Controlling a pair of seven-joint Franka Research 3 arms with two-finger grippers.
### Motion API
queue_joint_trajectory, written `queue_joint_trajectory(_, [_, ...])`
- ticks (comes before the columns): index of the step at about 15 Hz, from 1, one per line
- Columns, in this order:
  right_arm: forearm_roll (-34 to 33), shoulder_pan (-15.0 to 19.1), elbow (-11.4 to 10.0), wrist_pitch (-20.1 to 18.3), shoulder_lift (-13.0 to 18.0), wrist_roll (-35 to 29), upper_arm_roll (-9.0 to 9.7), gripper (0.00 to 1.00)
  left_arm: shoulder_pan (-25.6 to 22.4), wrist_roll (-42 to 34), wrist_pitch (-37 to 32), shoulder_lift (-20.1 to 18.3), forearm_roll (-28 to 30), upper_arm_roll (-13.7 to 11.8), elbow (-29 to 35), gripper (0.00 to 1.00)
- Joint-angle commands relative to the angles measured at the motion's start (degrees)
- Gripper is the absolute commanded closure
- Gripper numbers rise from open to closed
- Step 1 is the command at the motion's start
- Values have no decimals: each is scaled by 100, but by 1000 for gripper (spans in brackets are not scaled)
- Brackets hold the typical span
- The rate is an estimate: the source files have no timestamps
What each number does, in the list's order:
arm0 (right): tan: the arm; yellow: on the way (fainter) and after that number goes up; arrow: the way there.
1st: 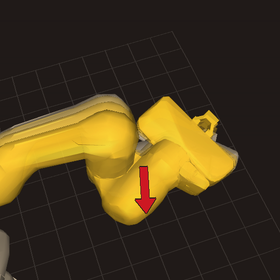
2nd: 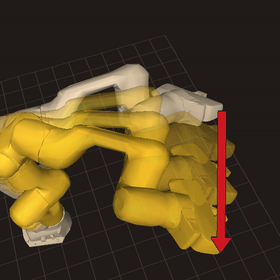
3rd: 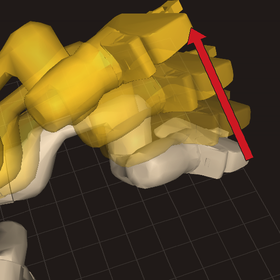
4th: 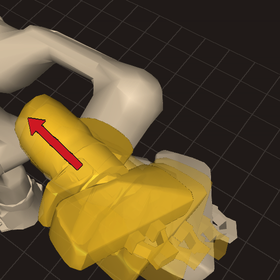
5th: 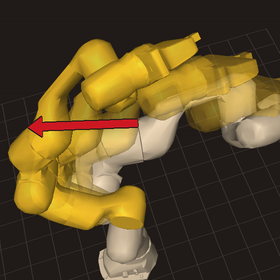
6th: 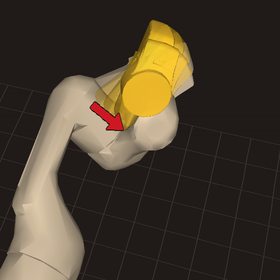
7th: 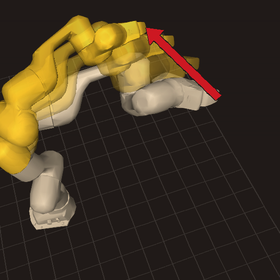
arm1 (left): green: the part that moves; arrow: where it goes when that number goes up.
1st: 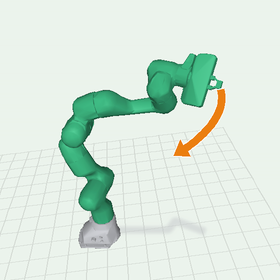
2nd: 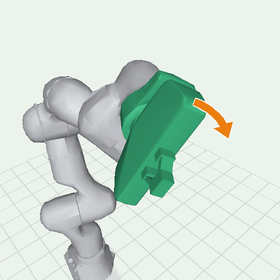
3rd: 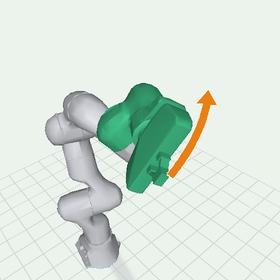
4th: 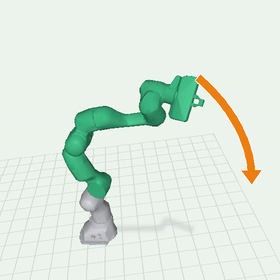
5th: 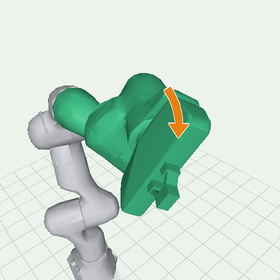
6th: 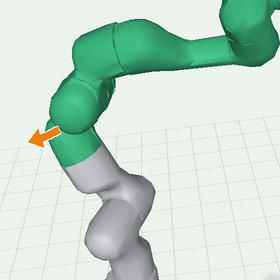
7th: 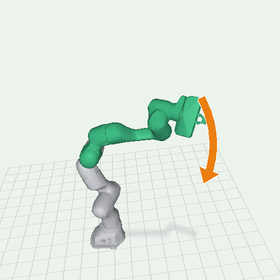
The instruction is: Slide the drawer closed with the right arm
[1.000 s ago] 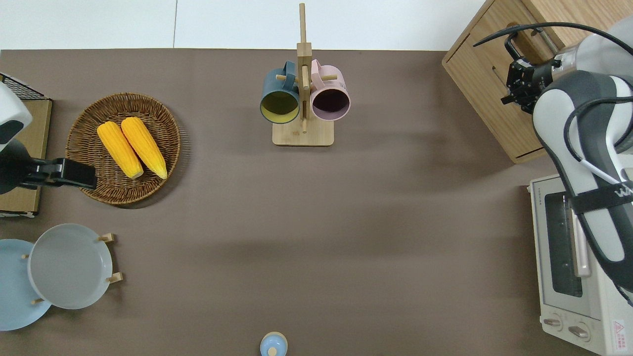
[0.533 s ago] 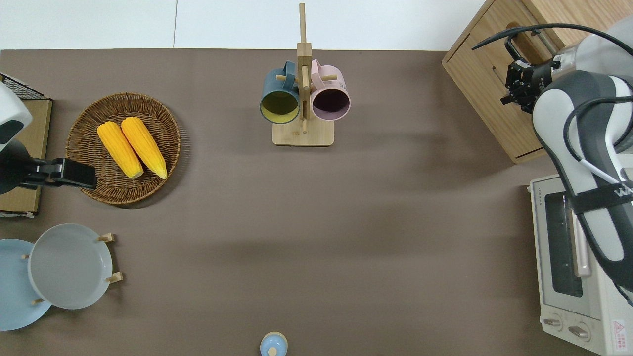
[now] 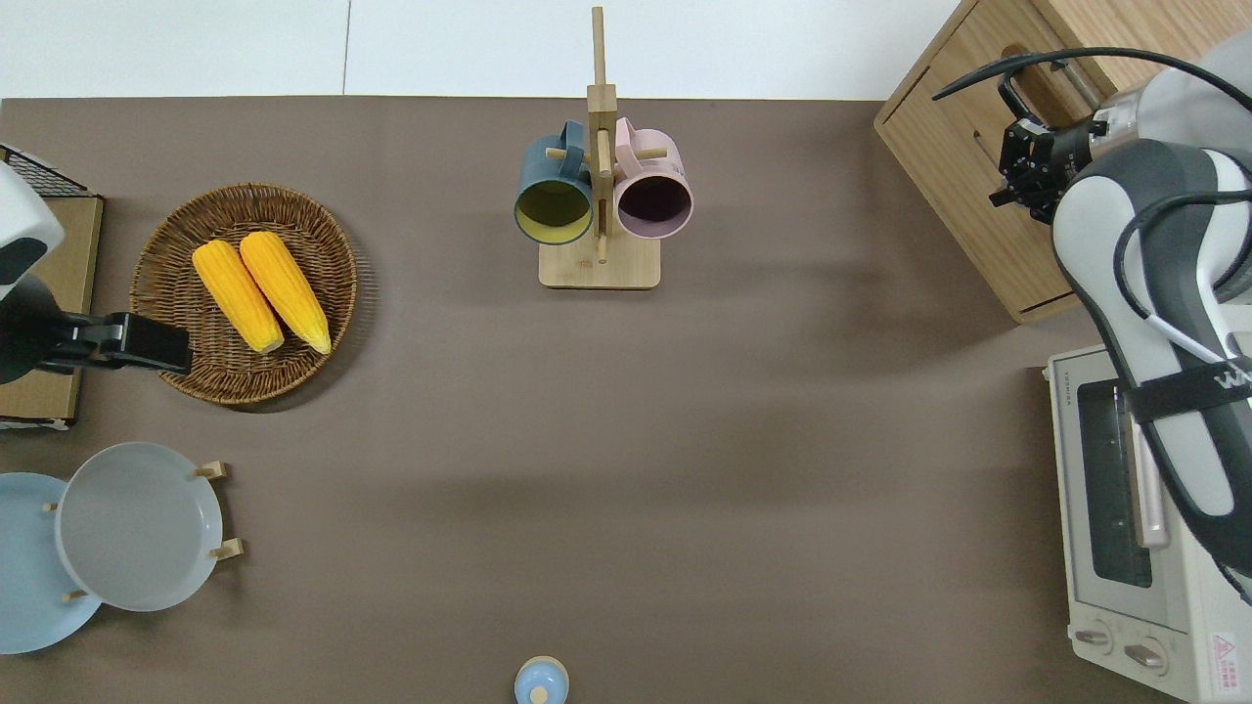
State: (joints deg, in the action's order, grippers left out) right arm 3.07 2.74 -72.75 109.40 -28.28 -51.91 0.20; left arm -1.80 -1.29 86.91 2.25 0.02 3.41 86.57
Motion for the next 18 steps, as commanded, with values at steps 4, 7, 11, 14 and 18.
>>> queue_joint_trajectory(4, [124,-335,112,-426,77,119,138,1000,-22,-56,-113,65,-98,37,-149,7])
queue_joint_trajectory(7, [124,-607,60,-674,384,181,138,1000,-22,-56,-113,65,-98,37,-149,7])
queue_joint_trajectory(11, [124,-1012,-116,-1016,744,742,138,1000,-22,-56,-113,65,-98,37,-140,7])
queue_joint_trajectory(14, [54,-1179,-387,-1412,1130,1566,129,1000,-22,-56,-113,65,-98,37,-149,7])
queue_joint_trajectory(18, [133,-961,-855,-1631,1668,3157,50,1000,-22,-56,-113,65,-98,37,-149,7])
